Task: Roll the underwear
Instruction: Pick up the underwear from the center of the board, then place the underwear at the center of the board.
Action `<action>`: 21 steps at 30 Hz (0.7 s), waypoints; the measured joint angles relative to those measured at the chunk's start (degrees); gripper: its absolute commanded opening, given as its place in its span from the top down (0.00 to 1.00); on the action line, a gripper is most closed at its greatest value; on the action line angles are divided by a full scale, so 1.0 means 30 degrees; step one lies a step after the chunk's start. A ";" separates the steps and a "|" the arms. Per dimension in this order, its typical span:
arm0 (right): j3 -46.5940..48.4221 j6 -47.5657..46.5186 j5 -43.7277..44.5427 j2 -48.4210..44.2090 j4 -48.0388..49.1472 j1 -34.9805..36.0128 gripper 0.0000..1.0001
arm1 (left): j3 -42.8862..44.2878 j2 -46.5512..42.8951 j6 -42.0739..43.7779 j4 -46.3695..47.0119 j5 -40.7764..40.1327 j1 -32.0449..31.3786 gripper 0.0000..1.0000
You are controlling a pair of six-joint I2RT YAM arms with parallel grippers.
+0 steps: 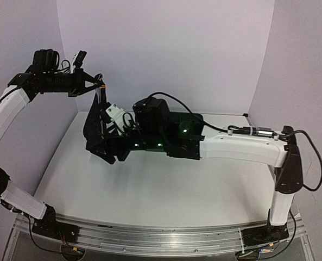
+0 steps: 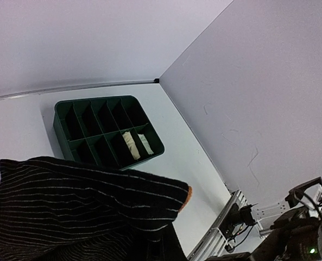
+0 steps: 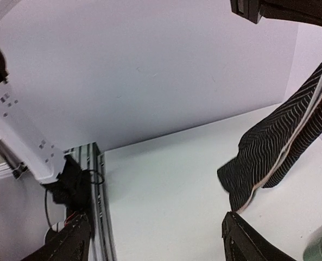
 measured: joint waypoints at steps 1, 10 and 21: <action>0.0724 0.0023 0.0344 0.0870 0.0379 -0.0041 0.18 | 0.0000 0.0000 -0.0128 0.0047 0.0029 0.0000 1.00; 0.2965 0.1132 0.1065 0.4782 0.0998 -0.2595 0.16 | 0.0000 -0.0007 -0.0473 0.0175 0.0119 0.0000 1.00; 0.3110 0.0910 0.0678 0.5107 0.1340 -0.3461 0.22 | -0.0095 -0.0022 -0.0653 0.0949 0.0192 -0.0044 1.00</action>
